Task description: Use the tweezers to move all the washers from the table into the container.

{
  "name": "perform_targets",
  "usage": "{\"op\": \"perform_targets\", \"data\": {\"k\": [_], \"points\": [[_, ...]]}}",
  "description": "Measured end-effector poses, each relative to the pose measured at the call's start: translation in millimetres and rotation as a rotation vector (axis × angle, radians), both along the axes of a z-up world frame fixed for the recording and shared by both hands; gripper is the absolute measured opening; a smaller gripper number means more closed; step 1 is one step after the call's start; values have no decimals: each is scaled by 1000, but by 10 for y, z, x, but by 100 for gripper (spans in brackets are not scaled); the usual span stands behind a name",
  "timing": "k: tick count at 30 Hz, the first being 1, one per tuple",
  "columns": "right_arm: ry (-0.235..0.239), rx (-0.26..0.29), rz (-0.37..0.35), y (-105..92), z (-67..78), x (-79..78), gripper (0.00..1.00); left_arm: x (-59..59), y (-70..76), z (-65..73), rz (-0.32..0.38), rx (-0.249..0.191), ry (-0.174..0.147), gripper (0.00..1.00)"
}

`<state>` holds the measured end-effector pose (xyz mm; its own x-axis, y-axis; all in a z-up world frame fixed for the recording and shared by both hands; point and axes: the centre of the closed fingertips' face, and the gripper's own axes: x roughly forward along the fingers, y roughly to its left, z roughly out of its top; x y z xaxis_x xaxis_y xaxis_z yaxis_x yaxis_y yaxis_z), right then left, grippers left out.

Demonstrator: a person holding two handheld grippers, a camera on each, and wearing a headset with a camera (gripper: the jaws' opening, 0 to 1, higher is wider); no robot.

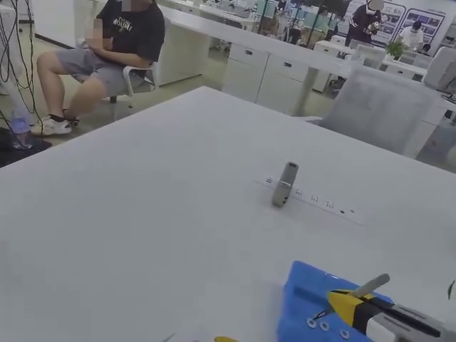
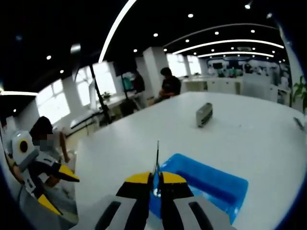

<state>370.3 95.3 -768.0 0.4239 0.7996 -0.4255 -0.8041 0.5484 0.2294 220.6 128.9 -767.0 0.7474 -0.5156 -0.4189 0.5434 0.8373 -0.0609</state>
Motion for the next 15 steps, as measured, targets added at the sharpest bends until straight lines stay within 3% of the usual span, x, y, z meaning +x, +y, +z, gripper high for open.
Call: {"op": "perform_targets", "data": {"k": [9, 15], "points": [[32, -57, 16, 153, -275, 142, 3, 1, 2, -6, 2, -1, 5, 47], [23, -93, 55, 255, -393, 155, 3, -17, -7, -44, -8, 13, 26, 38]]}}
